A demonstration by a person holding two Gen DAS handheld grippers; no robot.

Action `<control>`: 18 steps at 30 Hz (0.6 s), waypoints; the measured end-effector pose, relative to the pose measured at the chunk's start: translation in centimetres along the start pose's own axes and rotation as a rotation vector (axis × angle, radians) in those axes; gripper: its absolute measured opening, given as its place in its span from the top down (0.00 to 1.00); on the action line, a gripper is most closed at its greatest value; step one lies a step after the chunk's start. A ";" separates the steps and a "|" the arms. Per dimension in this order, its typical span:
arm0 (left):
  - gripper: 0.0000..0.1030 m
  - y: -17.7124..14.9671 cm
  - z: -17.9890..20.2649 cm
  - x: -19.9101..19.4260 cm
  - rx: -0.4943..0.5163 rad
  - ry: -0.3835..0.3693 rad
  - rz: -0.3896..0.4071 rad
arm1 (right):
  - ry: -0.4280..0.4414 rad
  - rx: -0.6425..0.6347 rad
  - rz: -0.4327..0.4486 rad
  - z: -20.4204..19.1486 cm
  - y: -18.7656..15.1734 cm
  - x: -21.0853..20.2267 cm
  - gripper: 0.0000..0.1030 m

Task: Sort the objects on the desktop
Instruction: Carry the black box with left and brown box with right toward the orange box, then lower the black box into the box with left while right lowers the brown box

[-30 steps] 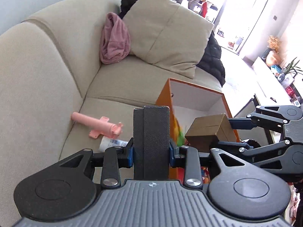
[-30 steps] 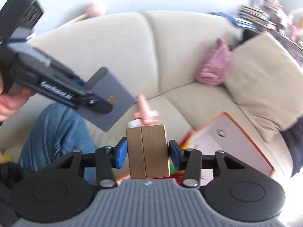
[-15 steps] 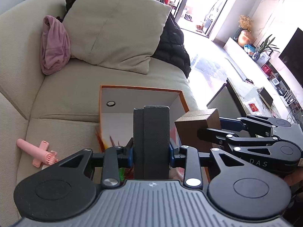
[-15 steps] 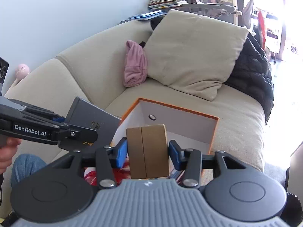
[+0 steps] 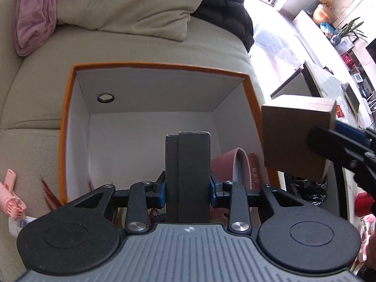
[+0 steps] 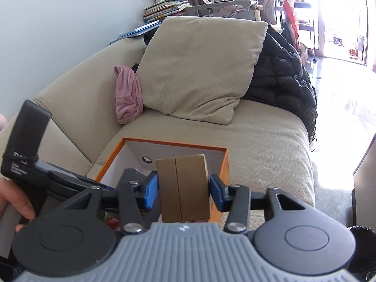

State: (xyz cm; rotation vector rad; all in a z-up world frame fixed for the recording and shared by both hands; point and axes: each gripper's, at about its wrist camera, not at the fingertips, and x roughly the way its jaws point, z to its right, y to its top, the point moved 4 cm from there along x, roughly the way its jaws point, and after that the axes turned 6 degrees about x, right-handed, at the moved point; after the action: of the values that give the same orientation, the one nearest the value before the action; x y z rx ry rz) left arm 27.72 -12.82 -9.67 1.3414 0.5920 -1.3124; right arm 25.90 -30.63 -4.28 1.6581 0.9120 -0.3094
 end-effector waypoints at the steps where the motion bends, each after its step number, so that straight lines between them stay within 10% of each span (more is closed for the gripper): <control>1: 0.63 -0.1 -0.1 0.8 -0.007 0.000 -0.018 | -0.003 -0.001 -0.001 0.1 0.0 0.2 0.53; 18: 0.55 -1.9 -1.5 3.2 -0.119 -0.078 -0.076 | -0.021 -0.032 -0.002 0.6 -0.1 1.7 0.52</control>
State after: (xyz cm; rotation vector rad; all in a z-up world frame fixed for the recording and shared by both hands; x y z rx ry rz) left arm 27.39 -12.02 -13.57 1.1754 0.6627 -1.3627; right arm 27.10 -30.45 -5.63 1.6219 0.8982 -0.3117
